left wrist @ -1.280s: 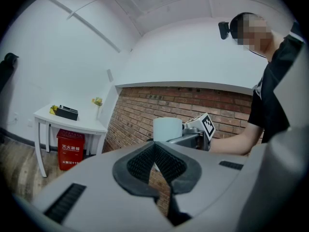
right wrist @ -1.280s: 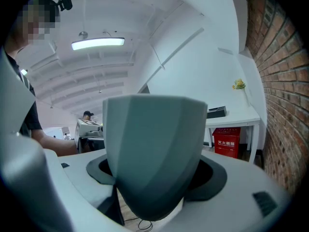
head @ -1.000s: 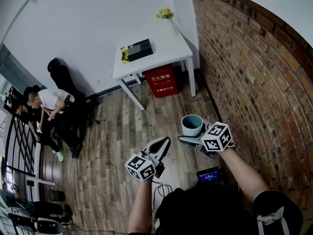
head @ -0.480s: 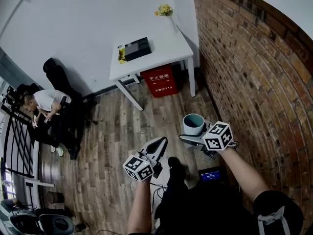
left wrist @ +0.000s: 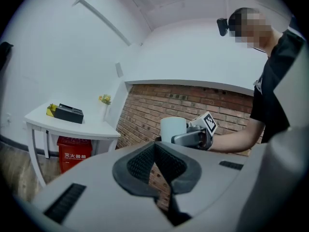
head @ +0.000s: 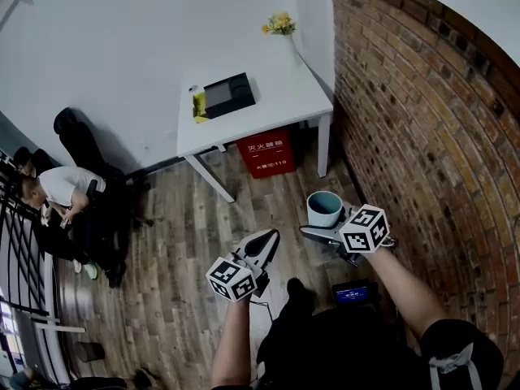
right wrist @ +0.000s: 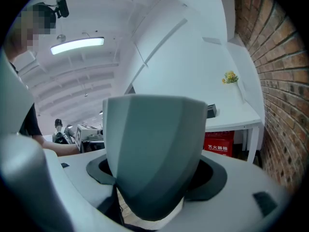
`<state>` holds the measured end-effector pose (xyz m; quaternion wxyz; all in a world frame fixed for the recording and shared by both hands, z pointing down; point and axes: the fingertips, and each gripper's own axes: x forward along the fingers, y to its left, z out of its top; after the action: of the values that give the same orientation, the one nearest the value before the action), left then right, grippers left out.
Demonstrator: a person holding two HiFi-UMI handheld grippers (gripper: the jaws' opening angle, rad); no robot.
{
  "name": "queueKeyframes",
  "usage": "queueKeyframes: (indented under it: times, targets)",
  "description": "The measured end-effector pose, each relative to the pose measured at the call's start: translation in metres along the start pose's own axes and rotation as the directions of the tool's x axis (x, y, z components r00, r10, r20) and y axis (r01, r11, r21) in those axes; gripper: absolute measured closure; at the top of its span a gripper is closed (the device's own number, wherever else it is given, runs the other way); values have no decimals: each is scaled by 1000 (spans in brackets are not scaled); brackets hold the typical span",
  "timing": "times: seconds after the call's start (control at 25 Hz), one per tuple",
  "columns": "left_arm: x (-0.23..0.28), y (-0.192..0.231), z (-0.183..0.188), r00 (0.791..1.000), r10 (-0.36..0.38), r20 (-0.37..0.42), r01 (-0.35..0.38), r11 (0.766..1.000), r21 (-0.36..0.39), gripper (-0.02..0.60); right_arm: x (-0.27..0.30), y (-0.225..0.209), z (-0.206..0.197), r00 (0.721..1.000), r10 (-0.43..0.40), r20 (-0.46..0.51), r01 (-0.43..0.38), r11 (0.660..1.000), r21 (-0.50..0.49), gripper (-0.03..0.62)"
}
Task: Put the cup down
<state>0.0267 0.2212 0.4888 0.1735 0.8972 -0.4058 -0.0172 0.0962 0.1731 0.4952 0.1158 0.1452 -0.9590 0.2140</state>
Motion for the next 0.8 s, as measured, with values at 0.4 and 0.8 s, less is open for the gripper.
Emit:
queueKeyframes:
  times: [0.4, 0.8]
  targets:
    - [19, 128, 42, 999, -22, -24, 23, 1000, 12, 574, 102, -60, 59, 999, -32, 4, 32, 999, 21, 214]
    - [65, 212, 59, 999, -19, -29, 18, 1000, -9, 574, 162, -135, 93, 1000, -21, 2, 21, 999, 41, 214]
